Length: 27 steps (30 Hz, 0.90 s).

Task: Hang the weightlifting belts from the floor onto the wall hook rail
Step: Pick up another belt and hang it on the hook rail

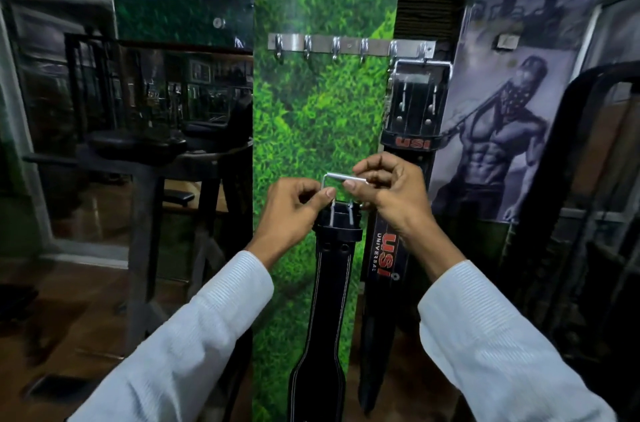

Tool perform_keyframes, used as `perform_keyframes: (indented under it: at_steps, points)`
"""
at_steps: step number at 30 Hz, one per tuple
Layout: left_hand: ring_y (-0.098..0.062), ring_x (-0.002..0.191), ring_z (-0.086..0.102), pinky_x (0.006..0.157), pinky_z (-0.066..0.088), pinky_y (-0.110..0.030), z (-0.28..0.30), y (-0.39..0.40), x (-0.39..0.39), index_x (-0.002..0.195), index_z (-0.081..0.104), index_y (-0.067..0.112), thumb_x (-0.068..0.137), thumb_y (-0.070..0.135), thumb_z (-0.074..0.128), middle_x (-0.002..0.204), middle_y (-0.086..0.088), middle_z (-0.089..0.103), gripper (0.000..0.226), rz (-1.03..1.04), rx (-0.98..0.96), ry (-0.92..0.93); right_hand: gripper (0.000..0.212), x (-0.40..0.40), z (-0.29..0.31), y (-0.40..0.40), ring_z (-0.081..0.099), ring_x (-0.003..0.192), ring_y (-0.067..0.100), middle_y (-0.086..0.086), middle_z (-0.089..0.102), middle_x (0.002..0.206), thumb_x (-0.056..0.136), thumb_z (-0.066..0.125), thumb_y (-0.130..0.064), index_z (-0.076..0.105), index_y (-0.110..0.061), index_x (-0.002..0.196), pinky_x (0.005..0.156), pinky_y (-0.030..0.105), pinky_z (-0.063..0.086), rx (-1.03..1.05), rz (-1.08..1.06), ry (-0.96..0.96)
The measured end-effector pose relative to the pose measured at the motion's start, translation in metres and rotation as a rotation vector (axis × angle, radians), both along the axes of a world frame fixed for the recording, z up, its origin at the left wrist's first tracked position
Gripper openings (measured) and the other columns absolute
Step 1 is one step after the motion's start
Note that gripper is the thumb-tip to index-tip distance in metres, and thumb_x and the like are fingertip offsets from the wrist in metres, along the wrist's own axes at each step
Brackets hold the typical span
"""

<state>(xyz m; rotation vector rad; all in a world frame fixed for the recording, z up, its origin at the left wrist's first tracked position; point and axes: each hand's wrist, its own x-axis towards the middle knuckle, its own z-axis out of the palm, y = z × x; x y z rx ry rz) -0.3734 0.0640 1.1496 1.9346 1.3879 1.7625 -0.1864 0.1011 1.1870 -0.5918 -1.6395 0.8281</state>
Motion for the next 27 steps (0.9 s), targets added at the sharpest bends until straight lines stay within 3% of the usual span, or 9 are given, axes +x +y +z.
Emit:
perform_keyframes:
  at_steps: [3, 7, 12, 14, 17, 21, 25, 27]
  points:
    - [-0.003, 0.050, 0.049, 0.051, 0.036, -0.021, 0.013, 0.016, 0.012, 0.063, 0.070, 0.017, 0.094, 0.028, 0.073, 0.053, 0.014, 0.060, 0.034, 0.026, 0.038, -0.106, 0.027, 0.008, 0.012, 0.004, 0.071, 0.074, 0.008, -0.001, 0.079, 0.085, 0.084, 0.085, -0.014, 0.072, -0.013, 0.107, 0.061, 0.022, 0.055, -0.088, 0.065, 0.050]
    - [-0.004, 0.057, 0.067, 0.057, 0.050, -0.020, 0.052, 0.039, 0.024, 0.072, 0.080, 0.022, 0.089, 0.027, 0.079, 0.066, 0.008, 0.077, 0.017, 0.063, 0.109, -0.209, 0.014, 0.013, 0.010, 0.022, 0.069, 0.073, 0.004, -0.005, 0.077, 0.084, 0.091, 0.077, -0.019, 0.072, -0.015, 0.104, 0.061, 0.021, 0.055, -0.188, 0.050, 0.108]
    - [-0.008, 0.057, 0.065, 0.059, 0.053, -0.026, 0.098, 0.074, 0.024, 0.073, 0.082, 0.014, 0.085, 0.029, 0.083, 0.067, 0.003, 0.078, 0.020, 0.056, 0.112, -0.224, 0.013, 0.005, 0.025, 0.047, 0.064, 0.062, 0.002, -0.004, 0.074, 0.074, 0.088, 0.081, -0.013, 0.076, -0.015, 0.099, 0.051, 0.017, 0.049, -0.173, -0.098, 0.267]
    - [-0.007, 0.058, 0.062, 0.059, 0.051, -0.022, 0.111, 0.086, 0.027, 0.076, 0.083, 0.011, 0.083, 0.029, 0.084, 0.069, -0.001, 0.078, 0.020, 0.060, 0.095, -0.295, 0.014, 0.000, 0.042, 0.057, 0.065, 0.064, 0.012, 0.002, 0.075, 0.076, 0.086, 0.083, -0.011, 0.074, -0.015, 0.096, 0.049, 0.021, 0.050, -0.146, -0.150, 0.296]
    - [0.001, 0.052, 0.058, 0.053, 0.047, -0.014, 0.131, 0.110, 0.026, 0.075, 0.082, 0.010, 0.081, 0.027, 0.086, 0.066, 0.000, 0.075, 0.019, 0.069, 0.100, -0.356, 0.022, -0.005, 0.060, 0.079, 0.066, 0.072, 0.023, 0.007, 0.072, 0.079, 0.084, 0.084, -0.010, 0.065, -0.019, 0.089, 0.060, 0.035, 0.055, -0.042, -0.242, 0.260]
    - [0.002, 0.047, 0.056, 0.051, 0.043, -0.015, 0.156, 0.135, 0.028, 0.064, 0.076, 0.021, 0.080, 0.029, 0.087, 0.058, 0.007, 0.071, 0.021, 0.056, 0.095, -0.297, 0.025, -0.001, 0.084, 0.097, 0.061, 0.063, 0.006, -0.006, 0.067, 0.070, 0.082, 0.085, -0.006, 0.067, -0.024, 0.078, 0.062, 0.032, 0.057, 0.109, -0.360, 0.153]
    - [-0.008, 0.056, 0.063, 0.058, 0.049, -0.020, 0.181, 0.158, 0.043, 0.076, 0.082, 0.011, 0.081, 0.030, 0.087, 0.065, 0.001, 0.074, 0.020, 0.092, 0.107, -0.283, 0.023, 0.001, 0.108, 0.119, 0.066, 0.064, 0.017, 0.003, 0.071, 0.070, 0.080, 0.087, -0.008, 0.071, -0.022, 0.073, 0.066, 0.052, 0.065, 0.016, -0.456, 0.239]
    - [-0.012, 0.063, 0.070, 0.062, 0.053, -0.021, 0.191, 0.167, 0.054, 0.081, 0.083, 0.013, 0.081, 0.034, 0.086, 0.072, 0.000, 0.078, 0.021, 0.125, 0.101, -0.266, 0.025, 0.003, 0.122, 0.136, 0.071, 0.067, 0.021, 0.004, 0.074, 0.070, 0.077, 0.089, -0.009, 0.071, -0.023, 0.068, 0.070, 0.055, 0.065, -0.033, -0.521, 0.287]
